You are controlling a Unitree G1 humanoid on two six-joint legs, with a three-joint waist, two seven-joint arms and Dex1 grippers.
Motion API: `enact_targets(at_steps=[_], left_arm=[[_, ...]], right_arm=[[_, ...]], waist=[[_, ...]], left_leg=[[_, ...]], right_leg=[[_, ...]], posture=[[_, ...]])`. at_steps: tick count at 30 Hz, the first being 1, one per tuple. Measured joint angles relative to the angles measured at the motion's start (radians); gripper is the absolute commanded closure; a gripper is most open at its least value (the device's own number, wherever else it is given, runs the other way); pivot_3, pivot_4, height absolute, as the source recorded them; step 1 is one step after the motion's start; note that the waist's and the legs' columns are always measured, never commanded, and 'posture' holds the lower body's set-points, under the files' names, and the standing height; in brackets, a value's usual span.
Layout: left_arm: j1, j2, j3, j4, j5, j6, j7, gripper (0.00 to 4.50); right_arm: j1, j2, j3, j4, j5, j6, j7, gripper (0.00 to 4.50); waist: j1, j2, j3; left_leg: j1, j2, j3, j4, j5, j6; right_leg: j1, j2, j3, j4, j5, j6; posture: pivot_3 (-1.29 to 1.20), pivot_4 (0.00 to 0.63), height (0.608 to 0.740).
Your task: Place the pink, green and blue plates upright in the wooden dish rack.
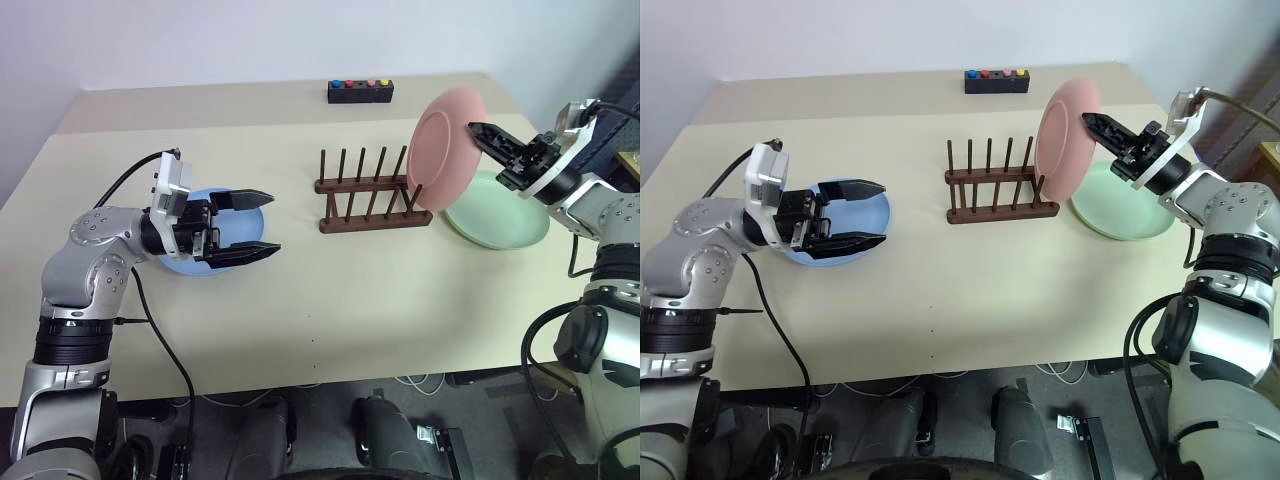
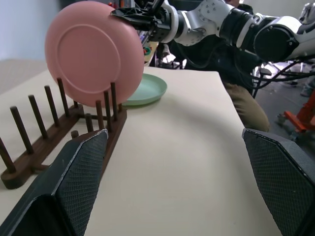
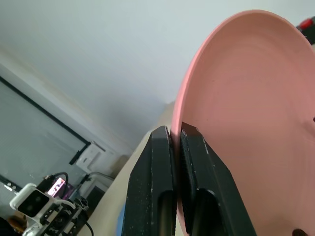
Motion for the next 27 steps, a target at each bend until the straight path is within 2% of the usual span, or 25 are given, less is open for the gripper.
enact_targets(at_steps=[4,5,7,14,22,27], left_arm=[[0.000,0.007,0.000,0.000,-0.001,0.001,0.002,0.00],[0.000,0.007,0.000,-0.001,-0.001,0.001,0.003,0.00],[0.000,0.007,0.000,-0.001,-0.002,0.001,0.005,0.00],[0.000,0.007,0.000,-0.001,-0.002,0.001,0.012,0.00],[0.000,0.006,0.000,-0.001,-0.002,0.001,0.015,0.00],[0.000,0.005,0.000,-0.001,-0.002,0.001,0.015,0.00]], right_arm=[[0.000,0.001,0.013,0.000,-0.012,0.001,0.020,4.41],[0.000,0.002,0.017,0.000,-0.017,0.000,0.022,4.14],[0.000,0.005,0.019,0.001,-0.022,-0.009,0.022,3.46],[0.000,0.006,0.020,0.010,-0.040,-0.023,0.028,0.04],[0.000,-0.007,0.011,-0.025,-0.035,-0.016,0.038,0.04],[0.000,-0.029,-0.071,-0.074,0.003,-0.023,0.017,0.04]], waist=[[0.000,0.000,0.000],[0.000,0.000,0.000],[-0.001,0.000,0.000],[-0.001,0.000,0.000],[0.000,0.000,0.000],[0.001,0.001,0.000]], left_leg=[[0.000,0.000,0.000,0.000,0.000,0.000],[0.000,0.000,0.000,0.000,0.000,0.000],[0.000,0.000,0.000,0.000,0.000,0.000],[0.000,0.000,0.000,0.000,0.000,0.000],[0.000,0.000,0.000,0.000,0.000,0.000],[0.000,0.000,0.000,0.000,0.000,0.000]], right_leg=[[0.000,0.000,0.000,0.000,0.000,0.000],[0.000,0.000,0.000,0.000,0.000,0.000],[0.000,0.000,0.000,0.000,0.000,0.000],[0.000,0.000,0.000,0.000,0.000,0.000],[0.000,0.000,0.000,0.000,0.000,0.000],[0.000,0.000,0.000,0.000,0.000,0.000]], posture=[[0.00,0.150,0.740],[0.00,0.150,0.740],[0.00,0.150,0.740],[0.00,0.150,0.740],[0.00,0.150,0.740],[0.00,0.150,0.740]])
